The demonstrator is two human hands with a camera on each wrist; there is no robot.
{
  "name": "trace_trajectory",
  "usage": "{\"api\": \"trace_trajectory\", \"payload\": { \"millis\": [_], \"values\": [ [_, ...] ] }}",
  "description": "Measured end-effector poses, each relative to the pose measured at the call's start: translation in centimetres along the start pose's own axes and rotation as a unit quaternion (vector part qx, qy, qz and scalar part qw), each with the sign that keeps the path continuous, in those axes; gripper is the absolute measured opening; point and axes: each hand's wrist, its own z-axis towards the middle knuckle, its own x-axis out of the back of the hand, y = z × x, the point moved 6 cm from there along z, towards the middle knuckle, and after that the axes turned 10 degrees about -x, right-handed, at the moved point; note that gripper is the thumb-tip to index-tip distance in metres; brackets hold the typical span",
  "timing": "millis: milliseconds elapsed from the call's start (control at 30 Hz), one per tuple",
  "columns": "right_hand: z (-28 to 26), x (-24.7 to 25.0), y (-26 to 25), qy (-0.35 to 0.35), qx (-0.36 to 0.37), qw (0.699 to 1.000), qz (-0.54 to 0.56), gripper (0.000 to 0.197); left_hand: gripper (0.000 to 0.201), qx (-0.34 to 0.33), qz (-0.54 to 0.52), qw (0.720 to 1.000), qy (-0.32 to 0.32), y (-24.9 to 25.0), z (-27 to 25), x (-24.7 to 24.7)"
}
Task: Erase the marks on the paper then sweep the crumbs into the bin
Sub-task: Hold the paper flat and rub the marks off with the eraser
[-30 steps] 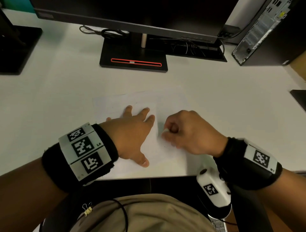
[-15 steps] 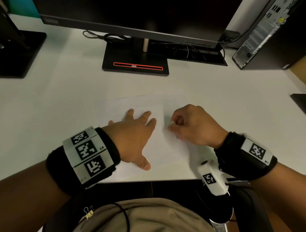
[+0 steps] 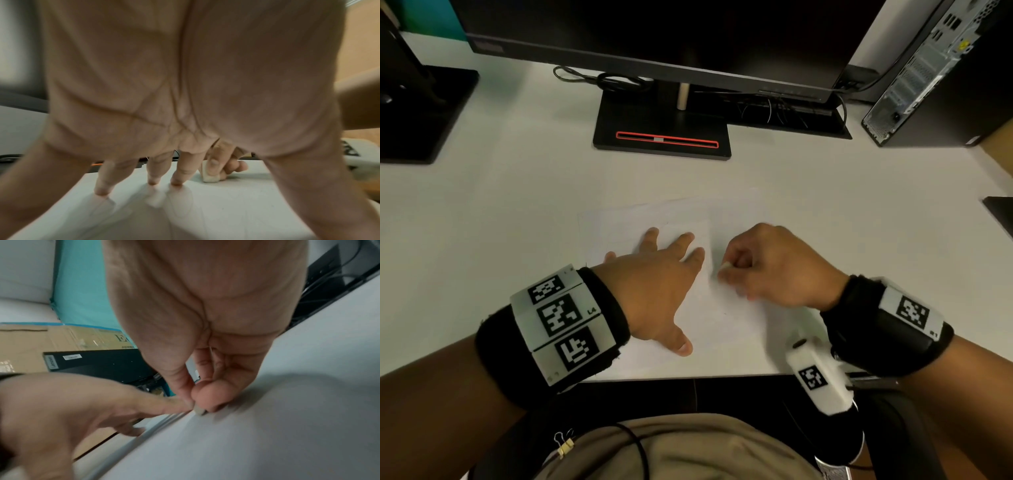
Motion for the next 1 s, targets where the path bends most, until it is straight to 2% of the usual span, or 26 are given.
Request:
{"api": "trace_trajectory", "payload": {
  "millis": [100, 200, 267, 367, 467, 533, 667, 833, 933, 1000],
  "values": [
    [0.6, 1.0, 0.2, 0.038, -0.012, 0.999, 0.004, 0.017, 0.13, 0.0, -0.002, 1.0, 0.0, 0.0, 0.0, 0.0],
    [-0.3, -0.7, -1.1, -0.003, 0.025, 1.0, -0.01, 0.018, 0.131, 0.002, -0.003, 1.0, -0.002, 0.0, 0.1, -0.1],
    [0.2, -0.4, -0.5, -0.004, 0.003, 1.0, 0.004, 0.017, 0.131, 0.003, -0.001, 1.0, 0.0, 0.0, 0.1, 0.0],
    [1.1, 1.0, 0.5, 0.04, -0.032, 0.998, 0.026, 0.017, 0.131, 0.001, -0.004, 1.0, 0.001, 0.0, 0.0, 0.0],
    [0.4, -0.4, -0.7, 0.004, 0.002, 1.0, 0.005, 0.017, 0.131, 0.001, -0.01, 1.0, 0.0, -0.1, 0.0, -0.1],
    [0.3, -0.7, -0.8, -0.022, 0.001, 1.0, 0.008, 0.018, 0.13, -0.001, -0.007, 1.0, 0.0, -0.1, 0.1, -0.1],
    [1.7, 1.5, 0.6, 0.039, -0.046, 0.998, 0.028, 0.016, 0.13, -0.002, -0.008, 1.0, 0.0, 0.1, -0.1, 0.0],
    [0.6, -0.6, -1.0, -0.047, -0.003, 0.999, 0.009, 0.018, 0.131, 0.002, -0.019, 1.0, -0.004, 0.1, -0.3, 0.1],
    [2.1, 1.4, 0.6, 0.017, -0.042, 0.998, 0.036, 0.016, 0.133, 0.012, -0.014, 1.0, -0.005, 0.2, -0.5, 0.2],
    [2.1, 1.4, 0.5, 0.023, -0.043, 0.998, 0.042, 0.015, 0.136, 0.02, -0.012, 1.0, -0.002, 0.1, -0.6, 0.2]
  ]
}}
